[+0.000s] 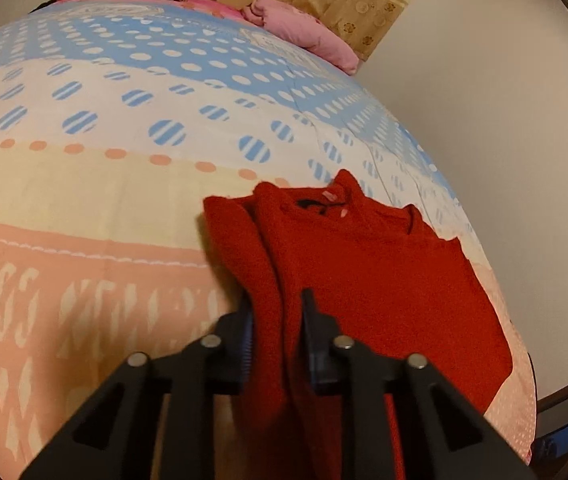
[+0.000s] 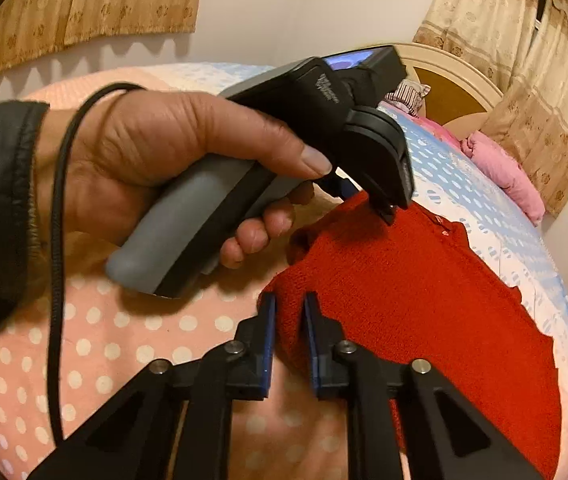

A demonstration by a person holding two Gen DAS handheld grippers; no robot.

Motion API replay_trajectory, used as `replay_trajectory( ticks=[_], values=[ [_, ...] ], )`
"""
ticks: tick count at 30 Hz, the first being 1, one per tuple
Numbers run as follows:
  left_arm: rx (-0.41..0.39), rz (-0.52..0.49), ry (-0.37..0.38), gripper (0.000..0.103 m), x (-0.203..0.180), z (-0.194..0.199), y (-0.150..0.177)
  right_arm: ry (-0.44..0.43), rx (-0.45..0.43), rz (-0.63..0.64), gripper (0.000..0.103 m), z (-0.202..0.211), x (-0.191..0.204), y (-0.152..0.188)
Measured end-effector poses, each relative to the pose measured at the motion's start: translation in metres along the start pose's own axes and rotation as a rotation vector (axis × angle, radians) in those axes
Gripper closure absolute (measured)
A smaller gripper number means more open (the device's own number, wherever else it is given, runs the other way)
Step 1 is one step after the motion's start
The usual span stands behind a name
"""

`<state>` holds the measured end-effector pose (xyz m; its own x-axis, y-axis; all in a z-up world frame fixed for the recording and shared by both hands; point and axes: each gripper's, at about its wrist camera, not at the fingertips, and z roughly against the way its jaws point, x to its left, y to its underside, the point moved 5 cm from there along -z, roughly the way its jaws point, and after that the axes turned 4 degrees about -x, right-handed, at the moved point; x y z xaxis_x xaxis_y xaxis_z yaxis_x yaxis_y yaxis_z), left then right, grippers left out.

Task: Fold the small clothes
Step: 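Move both tools to the long side edge of the folded sweater, then grasp the side edge with both tools and fold it across the sweater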

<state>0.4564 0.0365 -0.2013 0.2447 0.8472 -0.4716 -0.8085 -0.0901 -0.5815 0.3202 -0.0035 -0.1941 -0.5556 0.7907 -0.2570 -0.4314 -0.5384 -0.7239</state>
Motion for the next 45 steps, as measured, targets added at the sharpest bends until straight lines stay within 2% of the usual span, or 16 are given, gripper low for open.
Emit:
replay_trajectory(
  ticks=[3, 10, 24, 35, 45],
  values=[
    [-0.001, 0.003, -0.012, 0.085, -0.007, 0.003, -0.003, -0.016, -0.023, -0.040, 0.093, 0.009, -0.006, 0.001],
    [-0.025, 0.010, 0.016, 0.086, -0.029, 0.017, -0.016, -0.037, -0.081, -0.164, 0.095, 0.031, -0.036, 0.005],
    [-0.031, 0.052, 0.052, 0.086, -0.081, 0.013, -0.027, -0.078, -0.151, -0.383, 0.096, 0.065, -0.097, 0.029],
    [-0.036, -0.008, 0.104, 0.086, -0.148, 0.000, -0.037, -0.048, -0.219, -0.494, 0.096, 0.099, -0.142, 0.053],
    [0.010, -0.068, 0.149, 0.086, -0.204, -0.032, -0.030, 0.001, -0.227, -0.600, 0.096, 0.125, -0.185, 0.094]
  ],
)
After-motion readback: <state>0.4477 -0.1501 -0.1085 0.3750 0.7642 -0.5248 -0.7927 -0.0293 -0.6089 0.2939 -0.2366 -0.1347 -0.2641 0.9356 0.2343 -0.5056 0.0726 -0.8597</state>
